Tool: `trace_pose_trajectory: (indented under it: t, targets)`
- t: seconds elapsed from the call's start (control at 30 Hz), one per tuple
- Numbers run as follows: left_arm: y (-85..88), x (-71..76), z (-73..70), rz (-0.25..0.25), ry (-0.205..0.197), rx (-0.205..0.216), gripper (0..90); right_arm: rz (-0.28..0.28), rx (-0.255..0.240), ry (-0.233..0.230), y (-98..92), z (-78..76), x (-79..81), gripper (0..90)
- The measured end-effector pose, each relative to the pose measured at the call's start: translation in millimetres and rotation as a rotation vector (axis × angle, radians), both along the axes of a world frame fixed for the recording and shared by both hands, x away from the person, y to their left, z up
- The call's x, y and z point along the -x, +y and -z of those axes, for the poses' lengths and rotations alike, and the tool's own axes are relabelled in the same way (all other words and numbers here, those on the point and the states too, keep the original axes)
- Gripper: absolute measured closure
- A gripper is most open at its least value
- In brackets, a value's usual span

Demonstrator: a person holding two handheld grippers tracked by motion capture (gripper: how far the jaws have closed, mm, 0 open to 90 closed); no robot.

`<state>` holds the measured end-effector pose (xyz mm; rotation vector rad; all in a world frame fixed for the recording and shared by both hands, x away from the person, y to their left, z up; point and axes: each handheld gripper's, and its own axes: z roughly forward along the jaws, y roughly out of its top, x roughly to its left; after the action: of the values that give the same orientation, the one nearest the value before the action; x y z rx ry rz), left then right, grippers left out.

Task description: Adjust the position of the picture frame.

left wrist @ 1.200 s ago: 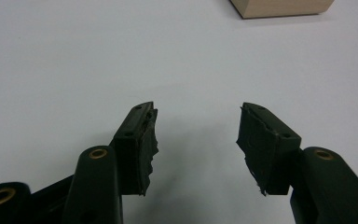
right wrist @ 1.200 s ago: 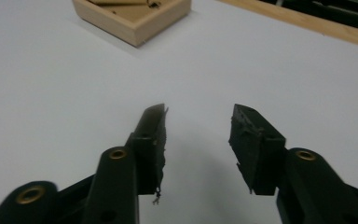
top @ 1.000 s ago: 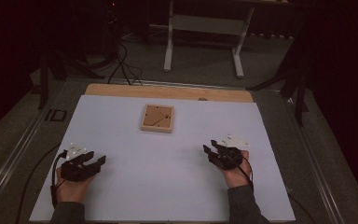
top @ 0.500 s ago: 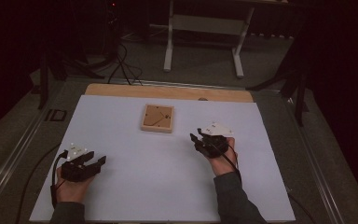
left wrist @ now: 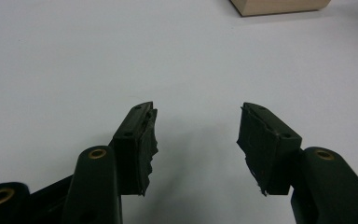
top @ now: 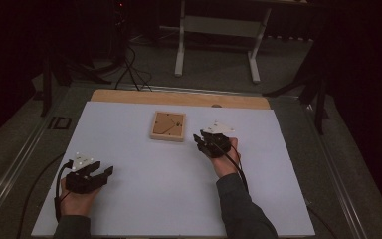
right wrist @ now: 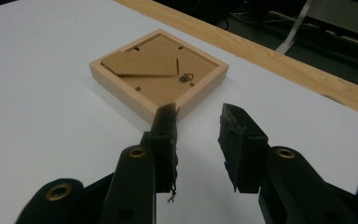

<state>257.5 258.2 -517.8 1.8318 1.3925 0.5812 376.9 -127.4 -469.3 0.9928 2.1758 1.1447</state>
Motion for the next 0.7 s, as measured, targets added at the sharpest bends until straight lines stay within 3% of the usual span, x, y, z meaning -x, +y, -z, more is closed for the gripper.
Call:
trace_pose_trajectory:
  t: [0.27,0.43,0.7]
  targets:
    - [0.1,0.2,-0.8,0.001,-0.004,-0.003,45.9,-0.003,0.009,0.017,12.7,9.9,-13.5,67.2]
    - [0.6,0.2,-0.9,-0.001,-0.006,-0.001,45.9,0.008,-0.010,0.037,21.5,15.6,-24.5,68.7]
    - [0.6,0.5,-1.6,0.000,-0.010,0.002,45.8,0.020,-0.007,0.088,37.8,27.9,-44.1,71.1]
